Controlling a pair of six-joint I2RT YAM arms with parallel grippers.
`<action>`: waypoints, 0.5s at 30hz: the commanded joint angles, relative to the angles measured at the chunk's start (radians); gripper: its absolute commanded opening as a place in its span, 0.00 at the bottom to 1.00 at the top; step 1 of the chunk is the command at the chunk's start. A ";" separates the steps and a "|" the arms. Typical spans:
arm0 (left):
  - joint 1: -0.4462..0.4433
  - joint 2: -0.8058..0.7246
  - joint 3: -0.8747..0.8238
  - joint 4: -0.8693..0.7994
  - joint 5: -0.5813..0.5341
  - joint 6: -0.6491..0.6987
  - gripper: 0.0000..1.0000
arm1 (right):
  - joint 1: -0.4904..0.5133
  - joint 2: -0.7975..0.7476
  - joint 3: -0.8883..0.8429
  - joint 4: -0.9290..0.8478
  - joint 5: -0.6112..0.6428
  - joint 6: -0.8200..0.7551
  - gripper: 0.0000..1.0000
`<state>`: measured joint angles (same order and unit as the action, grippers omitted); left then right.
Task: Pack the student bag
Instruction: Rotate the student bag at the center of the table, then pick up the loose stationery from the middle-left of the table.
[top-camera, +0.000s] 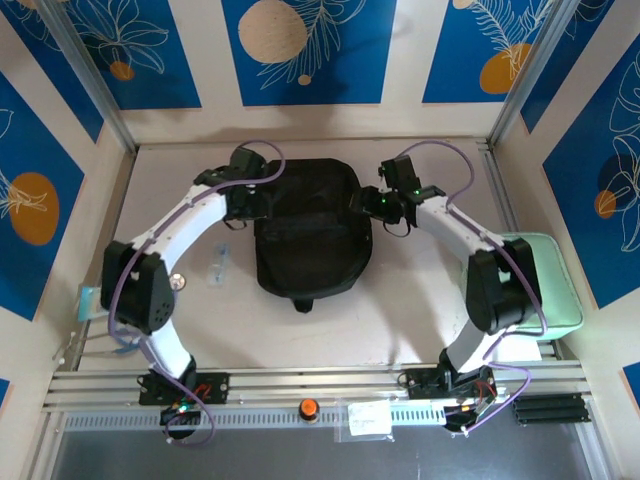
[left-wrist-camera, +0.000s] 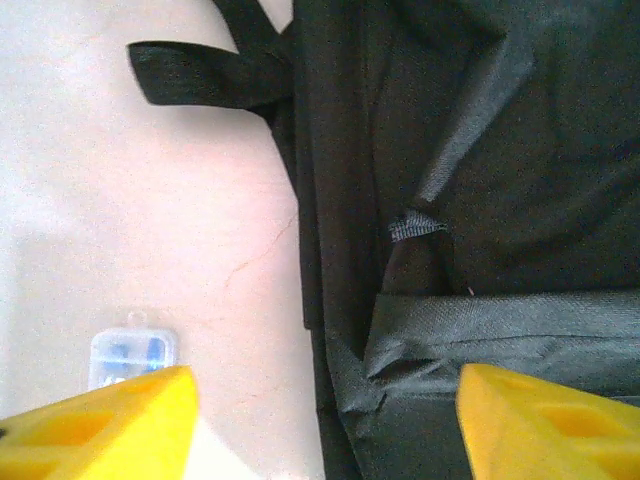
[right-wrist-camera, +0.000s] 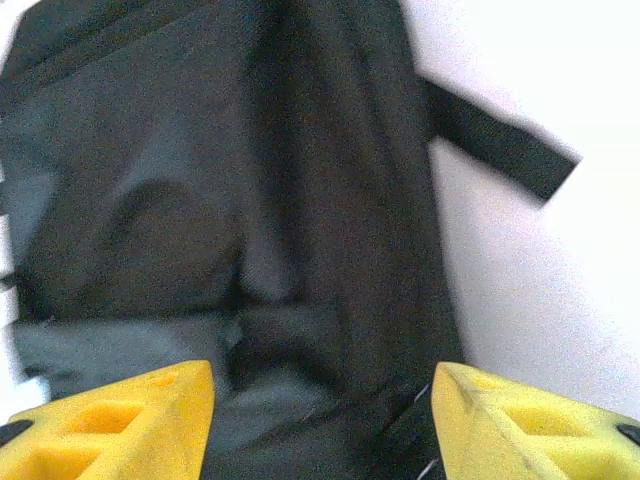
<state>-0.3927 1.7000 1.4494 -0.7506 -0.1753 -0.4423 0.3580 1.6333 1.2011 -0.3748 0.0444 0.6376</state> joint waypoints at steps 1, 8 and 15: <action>0.042 -0.065 -0.085 0.067 0.097 -0.050 0.75 | 0.069 -0.018 -0.098 -0.063 -0.153 0.125 0.60; 0.135 -0.101 -0.226 0.119 0.152 -0.007 0.81 | 0.163 0.053 -0.172 -0.049 -0.141 0.221 0.60; 0.191 -0.092 -0.311 0.105 0.113 0.075 0.86 | 0.068 0.093 -0.195 -0.108 0.010 0.151 0.60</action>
<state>-0.2245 1.6131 1.1694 -0.6483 -0.0597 -0.4145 0.4744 1.7004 1.0328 -0.4026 -0.0387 0.8131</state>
